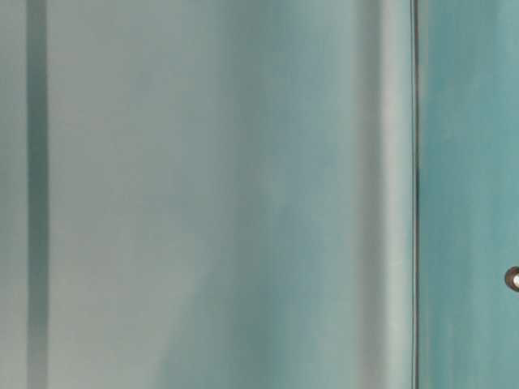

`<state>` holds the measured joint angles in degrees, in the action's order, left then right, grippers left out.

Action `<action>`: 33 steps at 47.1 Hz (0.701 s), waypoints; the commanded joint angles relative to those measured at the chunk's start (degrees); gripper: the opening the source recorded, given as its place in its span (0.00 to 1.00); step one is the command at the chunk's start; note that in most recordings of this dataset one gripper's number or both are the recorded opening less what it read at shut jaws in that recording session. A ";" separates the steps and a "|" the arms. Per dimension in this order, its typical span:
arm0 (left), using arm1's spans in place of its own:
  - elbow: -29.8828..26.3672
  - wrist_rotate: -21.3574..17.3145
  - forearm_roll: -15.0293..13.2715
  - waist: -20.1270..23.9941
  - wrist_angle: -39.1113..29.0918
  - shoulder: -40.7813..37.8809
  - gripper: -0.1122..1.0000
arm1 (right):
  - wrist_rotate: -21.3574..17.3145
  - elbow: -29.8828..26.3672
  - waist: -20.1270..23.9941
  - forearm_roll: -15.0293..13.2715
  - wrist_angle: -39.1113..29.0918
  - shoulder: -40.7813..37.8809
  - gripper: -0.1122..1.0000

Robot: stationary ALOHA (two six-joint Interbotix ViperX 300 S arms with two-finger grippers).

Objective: Insert the USB cable into the female connector supported by the left arm.
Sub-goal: 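Lower both grippers toward the white clamp and the USB plug, then grasp the black USB plug near its tip with the right gripper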

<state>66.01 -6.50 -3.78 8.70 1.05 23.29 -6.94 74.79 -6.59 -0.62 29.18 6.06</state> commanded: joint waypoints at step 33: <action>-0.18 0.53 0.09 -0.62 4.83 1.76 0.17 | -3.43 0.97 3.69 -0.18 10.02 -1.32 0.65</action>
<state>66.62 -6.33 -3.78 8.26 5.10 24.61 -10.28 76.38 -3.87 -0.70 38.50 4.39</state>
